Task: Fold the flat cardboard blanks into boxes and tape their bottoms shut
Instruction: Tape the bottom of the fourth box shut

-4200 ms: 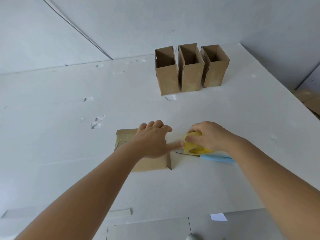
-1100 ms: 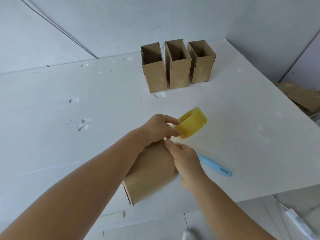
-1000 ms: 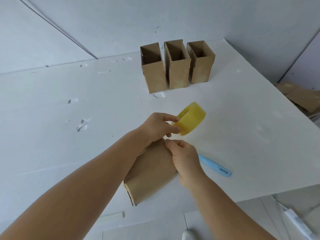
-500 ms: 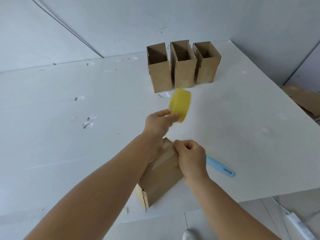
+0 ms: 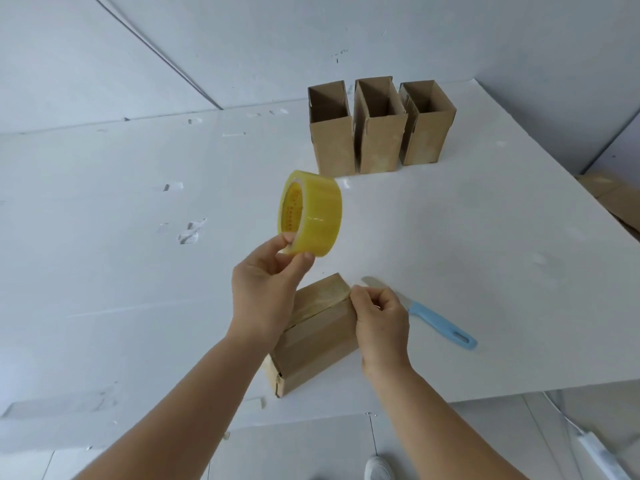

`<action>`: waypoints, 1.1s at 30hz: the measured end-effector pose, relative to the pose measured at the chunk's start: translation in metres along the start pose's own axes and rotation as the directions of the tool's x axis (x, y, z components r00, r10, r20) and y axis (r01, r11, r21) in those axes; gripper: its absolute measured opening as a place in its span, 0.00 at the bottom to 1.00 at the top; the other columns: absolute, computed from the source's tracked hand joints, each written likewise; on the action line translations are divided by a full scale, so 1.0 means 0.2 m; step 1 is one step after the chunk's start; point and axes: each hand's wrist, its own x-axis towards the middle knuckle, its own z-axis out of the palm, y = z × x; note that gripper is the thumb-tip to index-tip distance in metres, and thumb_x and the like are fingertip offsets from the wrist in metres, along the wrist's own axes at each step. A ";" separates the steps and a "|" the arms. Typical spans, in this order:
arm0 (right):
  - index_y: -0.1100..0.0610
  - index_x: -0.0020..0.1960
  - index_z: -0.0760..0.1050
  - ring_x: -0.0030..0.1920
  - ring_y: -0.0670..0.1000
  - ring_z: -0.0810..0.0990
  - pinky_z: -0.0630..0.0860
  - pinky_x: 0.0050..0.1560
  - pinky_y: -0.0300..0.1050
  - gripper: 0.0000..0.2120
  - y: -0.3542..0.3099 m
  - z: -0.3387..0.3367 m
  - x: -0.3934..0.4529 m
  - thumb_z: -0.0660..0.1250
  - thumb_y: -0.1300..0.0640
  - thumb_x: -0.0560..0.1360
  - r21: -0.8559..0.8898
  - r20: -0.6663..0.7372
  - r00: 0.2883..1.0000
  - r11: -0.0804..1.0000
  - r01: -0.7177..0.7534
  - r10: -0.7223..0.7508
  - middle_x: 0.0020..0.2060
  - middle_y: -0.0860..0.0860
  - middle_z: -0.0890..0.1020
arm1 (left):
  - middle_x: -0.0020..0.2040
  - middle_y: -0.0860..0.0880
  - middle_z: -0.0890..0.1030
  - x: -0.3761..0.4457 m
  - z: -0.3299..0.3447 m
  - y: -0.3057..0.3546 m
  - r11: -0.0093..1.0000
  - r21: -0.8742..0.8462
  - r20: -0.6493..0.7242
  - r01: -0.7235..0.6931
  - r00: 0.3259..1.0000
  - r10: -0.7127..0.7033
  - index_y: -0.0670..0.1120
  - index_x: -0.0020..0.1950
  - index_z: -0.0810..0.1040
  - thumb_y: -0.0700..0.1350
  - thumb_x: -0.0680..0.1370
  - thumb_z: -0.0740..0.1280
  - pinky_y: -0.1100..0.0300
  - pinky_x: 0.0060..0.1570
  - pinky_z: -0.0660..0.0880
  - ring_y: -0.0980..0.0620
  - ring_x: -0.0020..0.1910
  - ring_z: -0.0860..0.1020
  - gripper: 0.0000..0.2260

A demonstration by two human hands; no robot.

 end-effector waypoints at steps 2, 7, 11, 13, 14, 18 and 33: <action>0.59 0.39 0.76 0.33 0.46 0.74 0.71 0.36 0.40 0.08 0.00 0.01 -0.01 0.67 0.56 0.75 0.032 0.008 0.996 0.996 -0.088 0.088 0.31 0.48 0.76 | 0.33 0.46 0.77 -0.01 -0.01 -0.03 0.997 -0.016 -0.042 -0.072 0.997 0.071 0.55 0.45 0.82 0.38 0.75 0.70 0.70 0.42 0.74 0.56 0.36 0.74 0.10; 0.57 0.30 0.64 0.24 0.48 0.66 0.63 0.24 0.37 0.14 0.00 0.02 -0.04 0.63 0.61 0.73 0.256 0.045 0.912 0.878 -0.405 0.408 0.24 0.49 0.67 | 0.33 0.45 0.68 0.00 -0.03 -0.06 0.983 -0.001 -0.071 -0.181 0.981 0.181 0.59 0.40 0.82 0.37 0.76 0.69 0.70 0.38 0.69 0.52 0.35 0.66 0.15; 0.58 0.32 0.64 0.24 0.48 0.64 0.61 0.23 0.37 0.12 0.02 0.05 -0.05 0.63 0.62 0.72 0.215 0.077 0.893 0.867 -0.449 0.443 0.25 0.50 0.65 | 0.34 0.46 0.71 0.00 -0.08 -0.11 0.985 0.038 -0.091 -0.169 0.981 0.172 0.60 0.41 0.82 0.38 0.76 0.69 0.70 0.40 0.70 0.53 0.35 0.68 0.15; 0.59 0.35 0.69 0.25 0.50 0.68 0.65 0.24 0.38 0.08 0.04 0.07 -0.06 0.65 0.62 0.72 0.168 0.117 0.898 0.882 -0.440 0.425 0.28 0.53 0.70 | 0.34 0.48 0.72 -0.02 -0.12 -0.16 0.987 0.068 -0.126 -0.147 0.980 0.155 0.58 0.43 0.82 0.38 0.75 0.70 0.70 0.40 0.70 0.55 0.35 0.70 0.13; 0.59 0.39 0.72 0.27 0.51 0.71 0.67 0.24 0.38 0.05 0.05 0.08 -0.06 0.67 0.62 0.72 0.153 0.142 0.894 0.883 -0.443 0.424 0.30 0.55 0.73 | 0.33 0.49 0.72 -0.04 -0.14 -0.18 0.989 0.066 -0.152 -0.130 0.979 0.139 0.57 0.43 0.82 0.38 0.75 0.70 0.70 0.41 0.71 0.56 0.35 0.71 0.12; 0.59 0.40 0.69 0.33 0.53 0.75 0.71 0.31 0.42 0.07 0.05 0.10 -0.05 0.67 0.64 0.74 0.186 0.139 0.898 0.880 -0.438 0.418 0.35 0.56 0.77 | 0.35 0.47 0.73 -0.04 -0.17 -0.21 0.992 0.047 -0.183 -0.118 0.975 0.125 0.57 0.44 0.81 0.38 0.75 0.69 0.71 0.40 0.71 0.57 0.35 0.71 0.12; 0.51 0.68 0.72 0.60 0.39 0.74 0.69 0.63 0.31 0.17 0.12 0.04 -0.13 0.54 0.55 0.82 -0.339 0.371 0.907 0.881 0.330 -0.197 0.59 0.41 0.78 | 0.30 0.53 0.73 -0.03 -0.16 -0.23 0.995 -0.019 -0.187 -0.103 0.977 0.098 0.55 0.45 0.82 0.38 0.75 0.69 0.68 0.40 0.71 0.57 0.33 0.70 0.10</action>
